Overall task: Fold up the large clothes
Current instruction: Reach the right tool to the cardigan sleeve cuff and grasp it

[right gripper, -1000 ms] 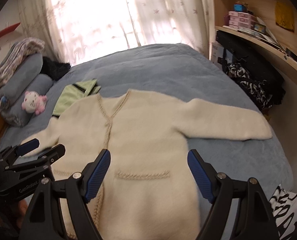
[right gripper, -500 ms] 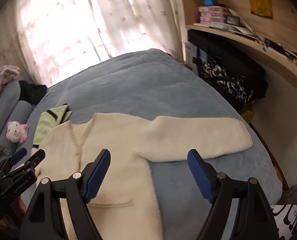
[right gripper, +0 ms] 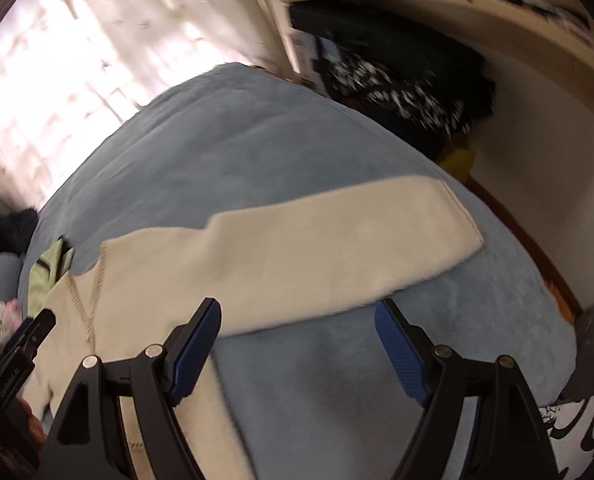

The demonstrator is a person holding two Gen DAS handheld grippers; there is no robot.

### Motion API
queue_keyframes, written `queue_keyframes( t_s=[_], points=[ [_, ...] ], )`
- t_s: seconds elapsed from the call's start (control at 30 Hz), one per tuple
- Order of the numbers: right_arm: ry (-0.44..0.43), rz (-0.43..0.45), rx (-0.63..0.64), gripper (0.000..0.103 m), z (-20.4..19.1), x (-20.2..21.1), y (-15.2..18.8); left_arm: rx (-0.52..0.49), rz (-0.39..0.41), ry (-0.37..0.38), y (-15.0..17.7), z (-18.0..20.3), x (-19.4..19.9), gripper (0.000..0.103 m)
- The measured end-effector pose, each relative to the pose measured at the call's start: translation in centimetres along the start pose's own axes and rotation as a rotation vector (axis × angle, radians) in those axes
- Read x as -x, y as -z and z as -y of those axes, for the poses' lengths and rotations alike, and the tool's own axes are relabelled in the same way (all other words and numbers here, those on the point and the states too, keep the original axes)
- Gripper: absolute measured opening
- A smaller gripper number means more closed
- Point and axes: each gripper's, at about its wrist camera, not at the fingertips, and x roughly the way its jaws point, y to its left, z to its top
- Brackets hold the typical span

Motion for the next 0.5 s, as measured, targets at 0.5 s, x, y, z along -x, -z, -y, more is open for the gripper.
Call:
queue_keyframes(
  t_s=[0.5],
  points=[
    [0.051, -0.101, -0.407, 0.08, 14.4, -9.2, -2.0, -0.039, -0.045, -0.039, 1.3, 3.6, -8.5, 0.079]
  ],
)
